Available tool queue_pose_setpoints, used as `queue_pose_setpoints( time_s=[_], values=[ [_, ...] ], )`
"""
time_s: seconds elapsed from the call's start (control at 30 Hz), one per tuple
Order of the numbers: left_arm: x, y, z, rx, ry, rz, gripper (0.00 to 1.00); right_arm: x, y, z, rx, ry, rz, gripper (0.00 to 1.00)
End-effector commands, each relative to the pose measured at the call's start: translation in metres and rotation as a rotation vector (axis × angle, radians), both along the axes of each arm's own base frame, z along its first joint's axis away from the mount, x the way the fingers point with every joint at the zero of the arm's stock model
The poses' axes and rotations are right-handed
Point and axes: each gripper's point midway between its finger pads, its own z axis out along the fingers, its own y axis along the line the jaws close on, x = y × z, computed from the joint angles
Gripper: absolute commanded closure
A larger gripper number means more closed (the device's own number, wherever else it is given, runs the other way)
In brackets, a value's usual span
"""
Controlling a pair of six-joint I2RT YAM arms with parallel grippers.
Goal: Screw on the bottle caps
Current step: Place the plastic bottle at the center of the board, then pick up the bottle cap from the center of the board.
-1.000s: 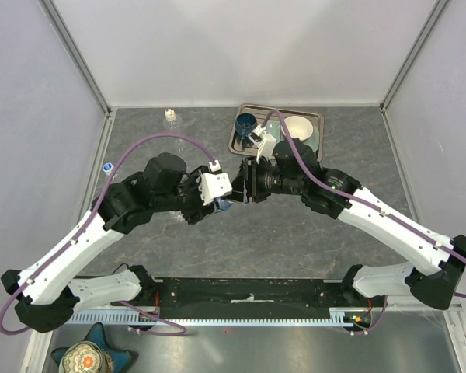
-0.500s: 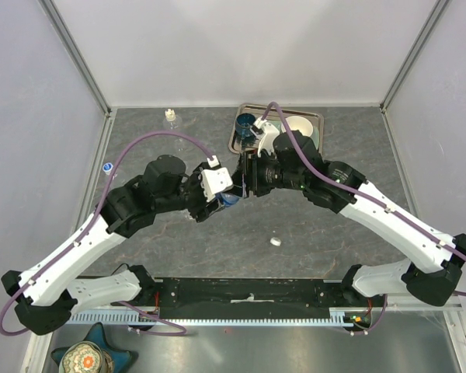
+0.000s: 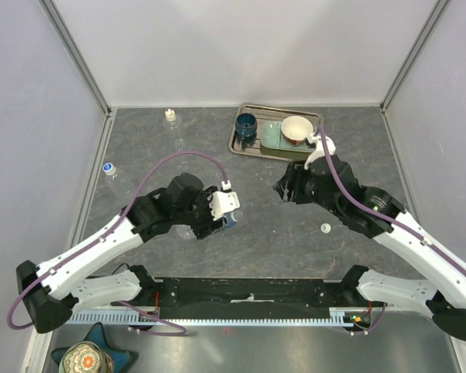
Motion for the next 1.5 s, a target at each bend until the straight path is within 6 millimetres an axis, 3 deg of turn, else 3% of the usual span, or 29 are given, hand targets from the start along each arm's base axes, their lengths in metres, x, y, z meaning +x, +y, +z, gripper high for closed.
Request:
queue_pose_setpoints(
  time_s=[0.0,0.2,0.27,0.33,0.43,0.5,0.57,0.6,0.63,0.73,0.8,1.0,1.2,1.23,1.3,1.33,1.37,1.47],
  values=[
    [0.010,-0.006,-0.047,0.139,0.037,-0.051,0.98,0.000,-0.054,-0.025,-0.068,0.014,-0.250,0.43],
    [0.034,-0.035,-0.099,0.237,0.119,-0.070,0.98,-0.014,-0.103,-0.070,-0.120,0.103,-0.488,0.48],
    [0.043,-0.044,-0.109,0.235,0.110,-0.076,0.98,-0.015,-0.109,-0.081,-0.096,0.135,-0.567,0.53],
    [0.057,-0.063,-0.125,0.225,0.111,-0.079,0.96,-0.027,-0.126,-0.108,-0.180,0.219,-0.659,0.59],
    [0.067,-0.076,-0.124,0.210,0.099,-0.083,0.81,-0.036,-0.138,-0.131,-0.224,0.268,-0.724,0.58],
    [0.071,-0.082,-0.122,0.204,0.098,-0.084,0.77,-0.035,-0.142,-0.137,-0.192,0.268,-0.775,0.57],
    [0.074,-0.085,-0.116,0.191,0.083,-0.088,0.65,-0.036,-0.147,-0.147,-0.203,0.271,-0.803,0.50],
    [0.074,-0.085,-0.113,0.189,0.080,-0.089,0.57,-0.036,-0.148,-0.149,-0.209,0.272,-0.808,0.50],
    [0.073,-0.085,-0.110,0.186,0.079,-0.090,0.40,-0.036,-0.149,-0.153,-0.230,0.280,-0.807,0.50],
    [0.067,-0.083,-0.091,0.159,0.066,-0.110,0.06,-0.035,-0.152,-0.158,-0.256,0.293,-0.817,0.50],
    [0.062,-0.079,-0.082,0.150,0.057,-0.129,0.01,-0.034,-0.151,-0.160,-0.256,0.299,-0.820,0.48],
    [0.051,-0.073,-0.081,0.148,0.079,-0.149,0.01,-0.023,-0.144,-0.176,-0.277,0.334,-0.800,0.46],
    [0.045,-0.068,-0.038,0.084,0.016,-0.158,0.01,-0.014,-0.148,-0.197,-0.318,0.394,-0.819,0.53],
    [0.041,-0.070,-0.032,0.065,0.021,-0.170,0.01,-0.014,-0.152,-0.197,-0.312,0.398,-0.837,0.60],
    [0.036,-0.076,-0.027,0.030,0.048,-0.175,0.01,-0.007,-0.161,-0.183,-0.253,0.365,-0.886,0.63],
    [0.035,-0.085,-0.019,0.002,0.059,-0.188,0.01,-0.001,-0.161,-0.166,-0.192,0.328,-0.904,0.64],
    [0.035,-0.094,-0.029,0.013,0.102,-0.182,0.01,0.002,-0.163,-0.151,-0.140,0.290,-0.920,0.62],
    [0.037,-0.130,-0.026,-0.002,0.132,-0.211,0.01,0.008,-0.177,-0.073,0.072,0.077,-0.964,0.56]
  ],
)
